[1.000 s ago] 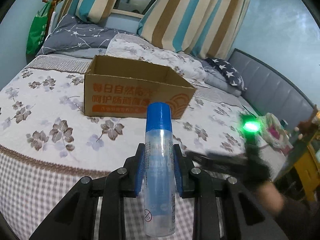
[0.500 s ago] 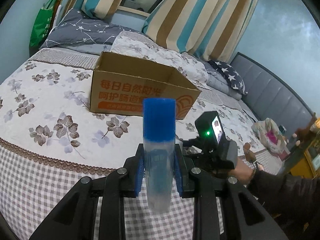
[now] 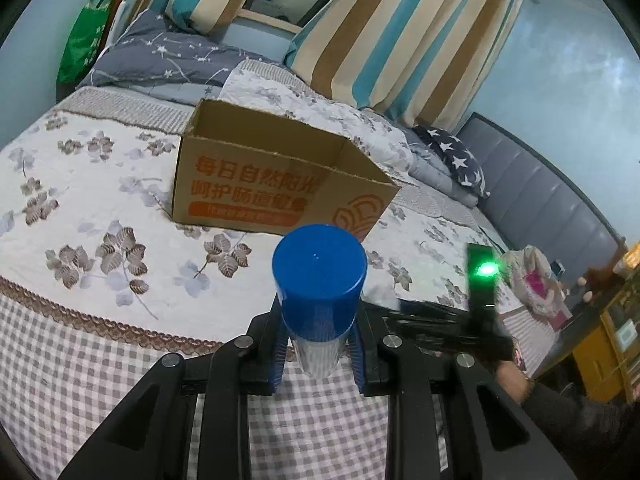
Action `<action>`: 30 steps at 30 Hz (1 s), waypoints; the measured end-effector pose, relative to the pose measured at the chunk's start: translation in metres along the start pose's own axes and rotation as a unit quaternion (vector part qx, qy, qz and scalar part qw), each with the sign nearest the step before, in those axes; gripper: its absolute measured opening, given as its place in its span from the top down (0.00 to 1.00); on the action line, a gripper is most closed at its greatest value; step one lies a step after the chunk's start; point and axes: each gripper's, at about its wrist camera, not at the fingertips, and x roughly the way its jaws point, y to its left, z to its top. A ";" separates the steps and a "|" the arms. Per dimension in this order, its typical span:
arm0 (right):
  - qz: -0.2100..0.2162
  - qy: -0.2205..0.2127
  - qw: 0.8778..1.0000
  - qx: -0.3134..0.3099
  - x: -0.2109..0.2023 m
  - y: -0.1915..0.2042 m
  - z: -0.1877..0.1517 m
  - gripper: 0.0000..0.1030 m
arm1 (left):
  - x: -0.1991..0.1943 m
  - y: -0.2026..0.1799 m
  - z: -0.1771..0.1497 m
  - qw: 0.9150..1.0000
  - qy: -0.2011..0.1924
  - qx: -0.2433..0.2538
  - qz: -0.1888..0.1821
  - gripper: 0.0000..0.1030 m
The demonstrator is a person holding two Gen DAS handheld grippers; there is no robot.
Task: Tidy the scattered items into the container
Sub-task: 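Carry the glue stick into the box and open the left tool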
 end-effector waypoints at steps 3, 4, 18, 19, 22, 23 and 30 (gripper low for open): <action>0.019 -0.037 0.998 0.038 -0.033 0.000 -0.007 0.00 | -0.005 -0.004 0.003 1.000 -0.005 0.001 -0.003 0.75; 0.026 -0.050 0.997 0.048 -0.044 0.000 -0.009 0.00 | -0.007 -0.005 0.003 1.000 -0.006 0.002 -0.003 0.75; 0.034 -0.097 0.990 0.094 -0.117 0.010 -0.050 0.00 | 0.018 -0.029 0.078 0.999 -0.034 0.040 -0.016 0.75; 0.038 -0.094 0.990 0.100 -0.116 0.010 -0.054 0.00 | 0.024 -0.032 0.093 0.998 -0.039 0.049 -0.015 0.75; 0.049 -0.089 0.988 0.112 -0.114 0.008 -0.061 0.00 | 0.061 -0.040 0.148 0.996 -0.035 0.084 -0.003 0.75; 0.052 -0.088 0.988 0.115 -0.113 0.008 -0.062 0.00 | 0.079 -0.041 0.167 0.996 -0.022 0.092 0.005 0.75; 0.067 -0.094 0.987 0.111 -0.119 0.007 -0.063 0.00 | 0.210 -0.015 0.238 0.986 0.132 0.076 0.069 0.75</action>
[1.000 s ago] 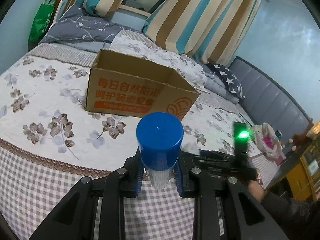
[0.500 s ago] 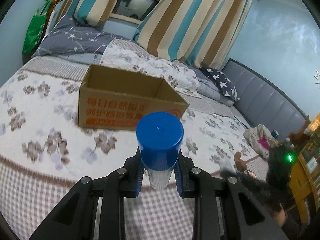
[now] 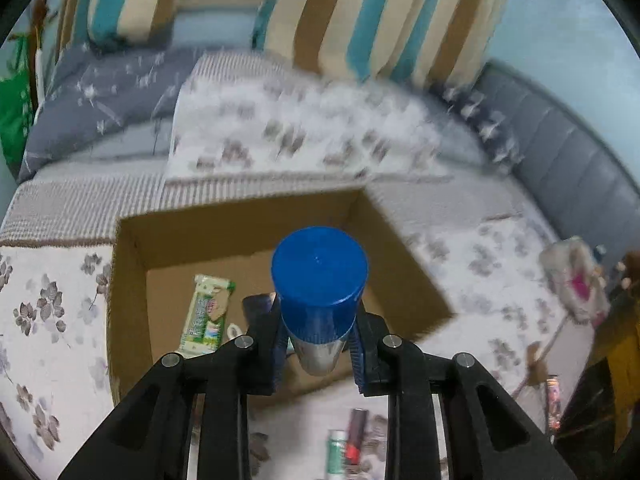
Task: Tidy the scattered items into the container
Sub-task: 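Carry the glue stick into the box and open the left tool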
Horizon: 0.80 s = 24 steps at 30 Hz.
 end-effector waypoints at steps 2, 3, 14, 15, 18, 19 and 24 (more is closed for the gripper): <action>0.003 0.000 1.000 0.006 -0.001 -0.003 0.000 0.00 | 0.026 0.006 0.008 0.999 0.039 -0.002 0.017 0.75; 0.003 0.000 1.000 0.008 -0.001 -0.005 0.000 0.00 | 0.040 0.009 0.010 0.998 0.057 -0.002 0.030 0.75; -0.008 0.011 1.000 0.020 0.004 -0.016 0.001 0.00 | 0.134 0.021 -0.004 0.972 0.186 0.028 0.139 0.71; -0.010 0.013 1.000 0.020 0.004 -0.016 0.001 0.00 | 0.135 0.020 -0.004 0.971 0.185 0.033 0.149 0.63; -0.013 0.013 1.000 0.019 0.004 -0.014 0.002 0.00 | 0.125 0.020 -0.006 0.977 0.152 0.029 0.145 0.59; -0.013 0.012 1.000 0.017 0.004 -0.012 0.003 0.00 | 0.118 0.021 -0.006 0.981 0.136 0.023 0.138 0.59; -0.012 0.005 1.000 0.001 -0.002 0.002 0.007 0.00 | 0.043 0.019 -0.023 0.995 0.010 0.006 0.099 0.58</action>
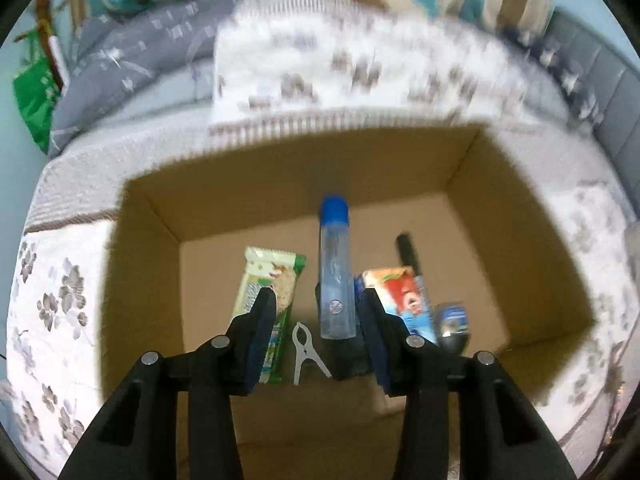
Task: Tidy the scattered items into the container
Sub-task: 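Carry the glue stick into the box and open the left tool, then carry the white charger into the box and open the right tool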
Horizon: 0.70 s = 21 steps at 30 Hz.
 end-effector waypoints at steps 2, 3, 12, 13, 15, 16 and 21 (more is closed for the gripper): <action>0.003 -0.003 1.000 -0.008 -0.003 0.007 0.002 0.00 | -0.041 0.004 -0.021 0.998 -0.056 -0.006 -0.022 0.56; 0.004 -0.005 1.000 -0.012 -0.005 0.012 0.003 0.00 | -0.061 0.007 -0.034 0.996 -0.082 -0.011 -0.038 0.54; 0.022 -0.019 0.998 -0.061 -0.015 0.066 0.011 0.00 | -0.181 0.032 -0.191 0.971 -0.189 -0.083 -0.123 0.46; 0.022 -0.021 0.997 -0.068 -0.015 0.072 0.014 0.00 | -0.185 0.035 -0.205 0.970 -0.189 -0.092 -0.125 0.46; 0.022 -0.027 0.996 -0.079 -0.017 0.082 0.020 0.00 | -0.193 0.036 -0.235 0.967 -0.184 -0.109 -0.136 0.46; 0.022 -0.032 0.996 -0.086 -0.017 0.088 0.025 0.00 | -0.195 0.036 -0.245 0.968 -0.180 -0.110 -0.137 0.46; 0.024 -0.059 0.991 -0.115 -0.008 0.110 0.063 0.00 | -0.214 0.029 -0.287 0.973 -0.169 -0.090 -0.133 0.46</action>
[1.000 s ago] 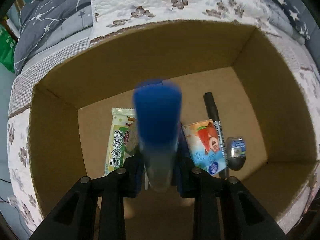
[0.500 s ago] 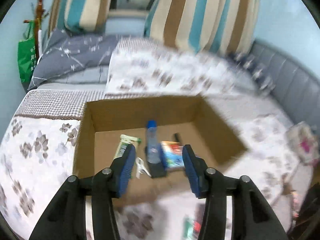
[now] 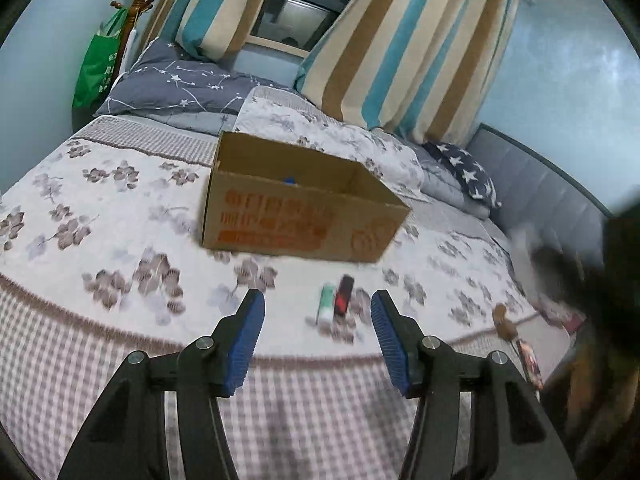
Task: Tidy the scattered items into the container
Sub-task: 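Carry the white charger into the box and open the right tool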
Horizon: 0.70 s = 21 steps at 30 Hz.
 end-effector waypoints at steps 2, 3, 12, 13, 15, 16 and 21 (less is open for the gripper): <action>0.001 -0.013 1.000 -0.008 0.008 0.002 0.019 0.00 | -0.010 -0.001 -0.005 1.000 -0.007 0.000 0.001 0.46; 0.001 -0.021 1.000 -0.013 0.013 0.002 0.031 0.00 | -0.014 -0.001 -0.007 1.000 -0.011 -0.003 -0.001 0.46; -0.042 0.016 0.999 -0.008 0.130 -0.039 0.143 0.00 | -0.001 0.005 -0.017 0.999 0.000 -0.028 -0.025 0.46; -0.056 0.030 0.998 0.000 0.149 -0.047 0.151 0.00 | 0.001 0.007 -0.019 0.999 0.004 -0.032 -0.027 0.46; -0.084 0.071 0.994 0.010 0.194 -0.068 0.162 0.00 | 0.006 0.010 -0.023 0.999 0.013 -0.041 -0.031 0.46; -0.100 0.087 0.991 0.011 0.214 -0.076 0.163 0.00 | 0.008 0.012 -0.025 0.998 0.017 -0.045 -0.031 0.46; -0.154 0.173 0.972 0.033 0.293 -0.116 0.144 0.00 | 0.020 0.025 -0.034 0.997 0.040 -0.062 -0.032 0.46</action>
